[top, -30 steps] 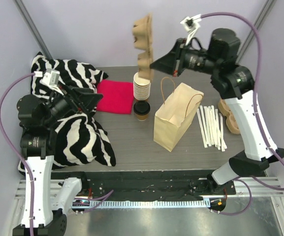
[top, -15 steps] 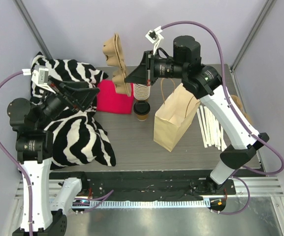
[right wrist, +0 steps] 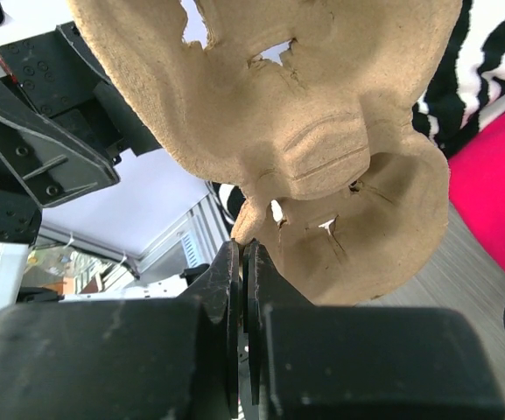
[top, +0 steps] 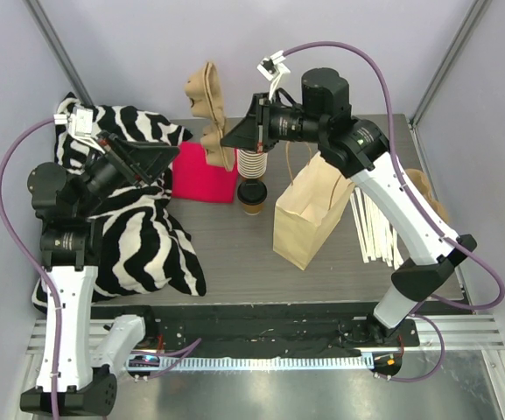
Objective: Pack the takeout coffee
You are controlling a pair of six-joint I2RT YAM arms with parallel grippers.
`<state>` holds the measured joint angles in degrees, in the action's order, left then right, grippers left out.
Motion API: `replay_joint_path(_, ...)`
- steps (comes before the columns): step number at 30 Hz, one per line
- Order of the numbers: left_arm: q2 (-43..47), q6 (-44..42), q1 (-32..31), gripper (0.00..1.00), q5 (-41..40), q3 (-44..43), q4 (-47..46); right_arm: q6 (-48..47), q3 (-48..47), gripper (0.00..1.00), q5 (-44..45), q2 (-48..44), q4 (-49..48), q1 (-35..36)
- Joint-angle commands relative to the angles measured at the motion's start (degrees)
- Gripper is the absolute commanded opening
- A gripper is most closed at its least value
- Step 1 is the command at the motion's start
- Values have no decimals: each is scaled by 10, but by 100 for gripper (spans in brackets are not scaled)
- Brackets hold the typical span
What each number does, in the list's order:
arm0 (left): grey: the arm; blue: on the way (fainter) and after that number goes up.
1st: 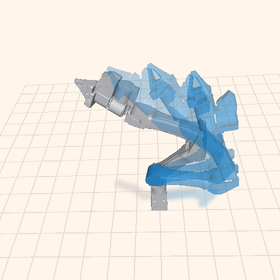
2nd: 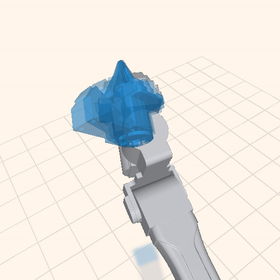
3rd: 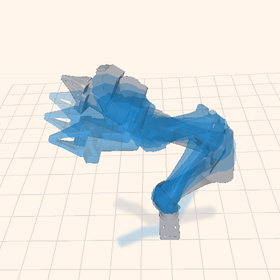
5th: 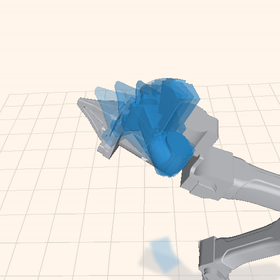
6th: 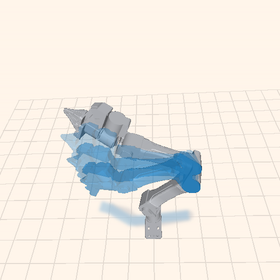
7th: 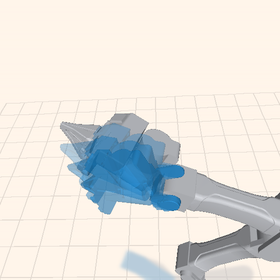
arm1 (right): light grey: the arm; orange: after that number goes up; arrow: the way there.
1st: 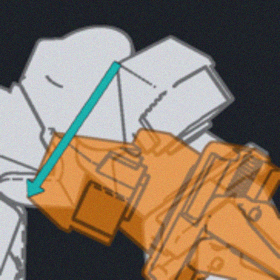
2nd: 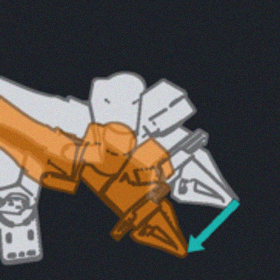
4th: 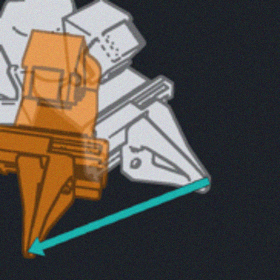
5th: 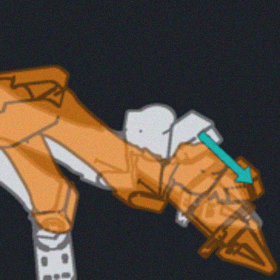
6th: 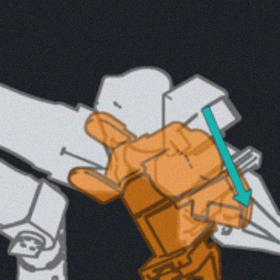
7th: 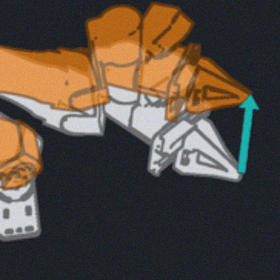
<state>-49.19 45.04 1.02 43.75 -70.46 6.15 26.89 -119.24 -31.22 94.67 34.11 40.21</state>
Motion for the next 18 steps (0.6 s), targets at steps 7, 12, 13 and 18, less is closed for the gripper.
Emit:
replay_joint_path(7,-39,-3,-70,45,-62,-2,-40,-35,-29,1,90,14,-9,43)
replay_joint_path(12,-44,-29,-99,43,-88,-5,-15,-46,-40,1,125,22,-2,53)
replay_joint_path(13,-44,-34,-102,43,-92,-4,-10,-47,-41,1,127,23,-3,54)
replay_joint_path(18,-49,-55,-123,35,-110,-4,16,-54,-43,1,131,27,-2,63)
